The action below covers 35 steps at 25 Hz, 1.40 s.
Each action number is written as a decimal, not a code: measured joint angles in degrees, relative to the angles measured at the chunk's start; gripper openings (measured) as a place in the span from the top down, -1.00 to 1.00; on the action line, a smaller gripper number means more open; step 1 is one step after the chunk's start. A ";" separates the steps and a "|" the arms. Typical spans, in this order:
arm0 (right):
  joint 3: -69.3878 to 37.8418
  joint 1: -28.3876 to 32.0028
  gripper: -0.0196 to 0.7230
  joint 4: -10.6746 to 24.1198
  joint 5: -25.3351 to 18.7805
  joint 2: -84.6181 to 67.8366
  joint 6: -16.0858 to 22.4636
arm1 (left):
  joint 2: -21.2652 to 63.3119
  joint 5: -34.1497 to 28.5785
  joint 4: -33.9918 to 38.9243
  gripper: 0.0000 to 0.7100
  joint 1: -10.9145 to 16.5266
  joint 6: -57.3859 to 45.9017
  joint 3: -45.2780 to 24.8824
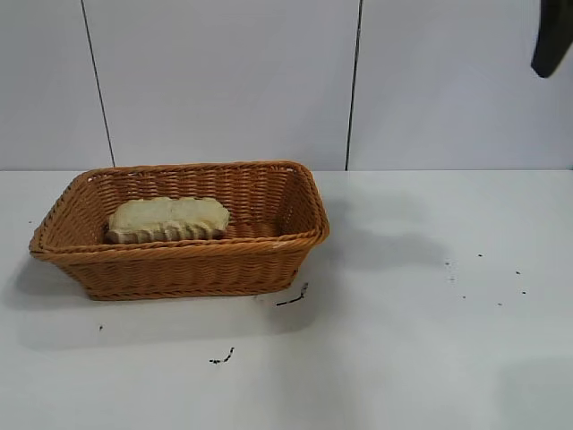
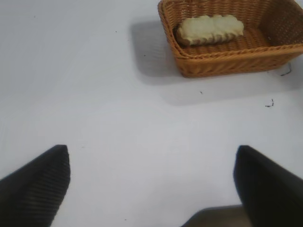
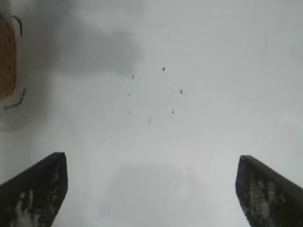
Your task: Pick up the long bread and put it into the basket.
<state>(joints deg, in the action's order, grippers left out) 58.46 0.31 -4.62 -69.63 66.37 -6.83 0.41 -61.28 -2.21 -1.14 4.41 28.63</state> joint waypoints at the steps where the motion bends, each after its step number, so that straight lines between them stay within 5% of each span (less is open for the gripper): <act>1: -3.13 0.00 -0.82 0.00 0.28 -3.08 -0.02 | 0.00 0.00 0.00 -0.95 0.00 0.00 0.00; 12: -28.83 -0.05 -0.82 0.06 9.26 -39.25 -0.08 | 0.00 0.05 0.00 -0.95 0.00 0.00 0.00; 25: -29.45 -0.05 -0.82 0.34 11.22 -65.39 -0.03 | 0.00 0.05 0.00 -0.95 0.00 0.00 0.00; 35: -29.64 -0.05 -0.82 0.34 11.22 -66.68 -0.03 | 0.00 0.05 0.00 -0.95 0.00 0.00 0.00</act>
<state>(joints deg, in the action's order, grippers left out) 28.82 0.25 -4.28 -58.40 -0.30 -6.85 0.41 -61.23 -2.21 -1.14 4.41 28.63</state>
